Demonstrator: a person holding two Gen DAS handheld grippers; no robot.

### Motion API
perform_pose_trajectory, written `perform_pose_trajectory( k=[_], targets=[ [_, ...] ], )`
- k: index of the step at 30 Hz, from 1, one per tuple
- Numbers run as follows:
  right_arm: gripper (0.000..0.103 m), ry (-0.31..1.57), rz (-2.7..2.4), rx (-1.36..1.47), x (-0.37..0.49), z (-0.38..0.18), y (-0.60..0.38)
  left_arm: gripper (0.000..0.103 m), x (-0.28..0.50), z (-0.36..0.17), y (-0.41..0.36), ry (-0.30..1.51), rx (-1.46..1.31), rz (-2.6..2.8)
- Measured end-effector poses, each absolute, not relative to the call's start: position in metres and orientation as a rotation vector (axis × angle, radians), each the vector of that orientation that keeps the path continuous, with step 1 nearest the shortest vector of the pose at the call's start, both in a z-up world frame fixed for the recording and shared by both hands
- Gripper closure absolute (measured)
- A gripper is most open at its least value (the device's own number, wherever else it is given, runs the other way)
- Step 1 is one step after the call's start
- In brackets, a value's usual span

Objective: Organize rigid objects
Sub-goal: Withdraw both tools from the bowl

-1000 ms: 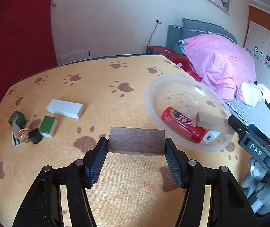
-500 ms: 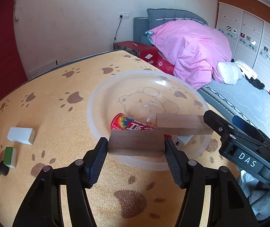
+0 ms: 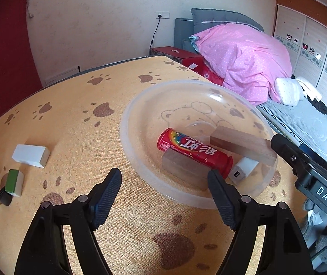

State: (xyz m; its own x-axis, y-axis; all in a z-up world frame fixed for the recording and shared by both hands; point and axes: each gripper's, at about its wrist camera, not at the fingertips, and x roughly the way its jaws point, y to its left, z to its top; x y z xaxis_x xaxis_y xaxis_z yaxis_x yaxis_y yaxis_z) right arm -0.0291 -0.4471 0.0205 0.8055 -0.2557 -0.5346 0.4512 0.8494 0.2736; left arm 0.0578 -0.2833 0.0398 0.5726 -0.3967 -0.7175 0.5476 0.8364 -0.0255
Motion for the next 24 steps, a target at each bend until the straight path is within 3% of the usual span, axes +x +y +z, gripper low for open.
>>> perform_pose_trajectory(
  k=[24],
  targets=[
    [0.002, 0.509, -0.379, 0.398, -0.029, 0.019, -0.445, 0.023, 0.045, 0.045, -0.249, 0.799, 0.122, -0.453]
  ],
)
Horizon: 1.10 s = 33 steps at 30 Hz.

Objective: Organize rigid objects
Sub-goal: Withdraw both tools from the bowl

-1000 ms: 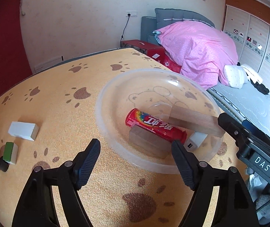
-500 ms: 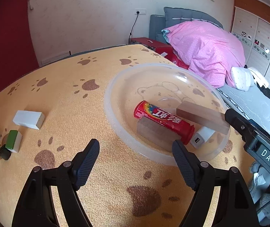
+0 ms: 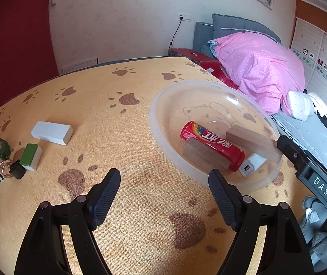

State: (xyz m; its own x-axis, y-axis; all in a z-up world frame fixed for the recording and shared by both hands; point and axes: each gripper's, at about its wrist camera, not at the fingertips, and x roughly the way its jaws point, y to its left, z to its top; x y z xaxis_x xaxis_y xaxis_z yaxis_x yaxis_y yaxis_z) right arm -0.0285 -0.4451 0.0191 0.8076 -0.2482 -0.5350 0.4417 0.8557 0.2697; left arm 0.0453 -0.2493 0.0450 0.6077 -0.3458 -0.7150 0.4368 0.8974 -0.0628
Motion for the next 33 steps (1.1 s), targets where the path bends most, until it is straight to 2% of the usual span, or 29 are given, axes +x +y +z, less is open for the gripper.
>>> perform_pose_trajectory(
  k=[33],
  targets=[
    [0.001, 0.533, -0.179, 0.251, -0.028, 0.034, -0.4, 0.023, 0.054, 0.038, -0.162, 0.831, -0.012, -0.257]
  ],
)
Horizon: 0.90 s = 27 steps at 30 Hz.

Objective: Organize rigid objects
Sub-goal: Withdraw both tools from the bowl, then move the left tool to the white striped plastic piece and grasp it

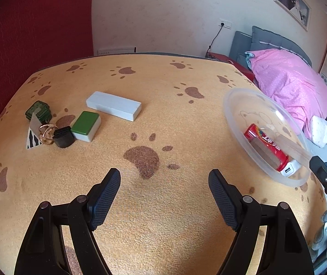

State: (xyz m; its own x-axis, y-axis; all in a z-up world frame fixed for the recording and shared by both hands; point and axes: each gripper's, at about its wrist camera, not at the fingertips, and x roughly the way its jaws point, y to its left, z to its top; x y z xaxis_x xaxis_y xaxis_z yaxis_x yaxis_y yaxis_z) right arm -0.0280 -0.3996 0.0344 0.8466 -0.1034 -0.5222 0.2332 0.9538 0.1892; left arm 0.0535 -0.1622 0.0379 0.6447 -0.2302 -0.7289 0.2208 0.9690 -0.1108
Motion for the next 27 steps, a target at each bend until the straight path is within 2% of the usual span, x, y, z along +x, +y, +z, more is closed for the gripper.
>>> perform_pose_trajectory(
  k=[27],
  targets=[
    [0.001, 0.605, 0.032, 0.148, -0.035, 0.038, -0.333, 0.023, 0.104, 0.036, -0.002, 0.803, -0.133, 0.132]
  ],
)
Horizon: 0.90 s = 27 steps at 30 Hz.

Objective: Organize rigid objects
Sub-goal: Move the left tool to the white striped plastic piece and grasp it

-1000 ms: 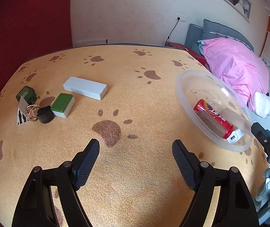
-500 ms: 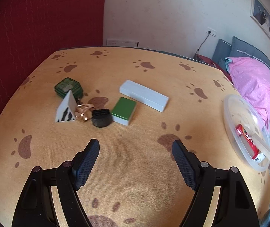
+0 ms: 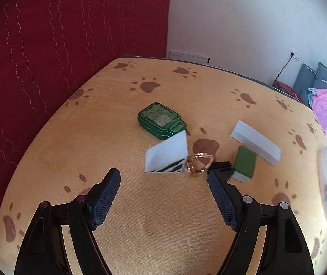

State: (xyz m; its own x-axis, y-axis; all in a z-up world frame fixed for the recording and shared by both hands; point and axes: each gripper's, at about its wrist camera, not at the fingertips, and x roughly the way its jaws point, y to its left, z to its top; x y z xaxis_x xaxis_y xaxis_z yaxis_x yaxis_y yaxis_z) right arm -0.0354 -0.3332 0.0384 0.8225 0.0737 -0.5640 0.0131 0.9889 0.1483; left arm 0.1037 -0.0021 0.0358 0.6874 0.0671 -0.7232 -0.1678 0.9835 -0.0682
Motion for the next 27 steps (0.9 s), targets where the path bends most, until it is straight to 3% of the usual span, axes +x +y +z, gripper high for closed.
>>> perform_pose_trajectory(
  k=[12, 18, 27],
  targets=[
    [0.001, 0.66, 0.063, 0.115, -0.028, 0.032, -0.305, 0.022, 0.131, 0.031, 0.025, 0.804, -0.183, 0.127],
    [0.001, 0.685, 0.093, 0.094, -0.024, 0.028, -0.289, 0.014, 0.119, 0.033, 0.04, 0.776, -0.204, 0.106],
    [0.001, 0.701, 0.128, 0.083, -0.023, 0.027, -0.274, 0.013, 0.091, 0.033, 0.077, 0.771, -0.236, 0.18]
  ],
)
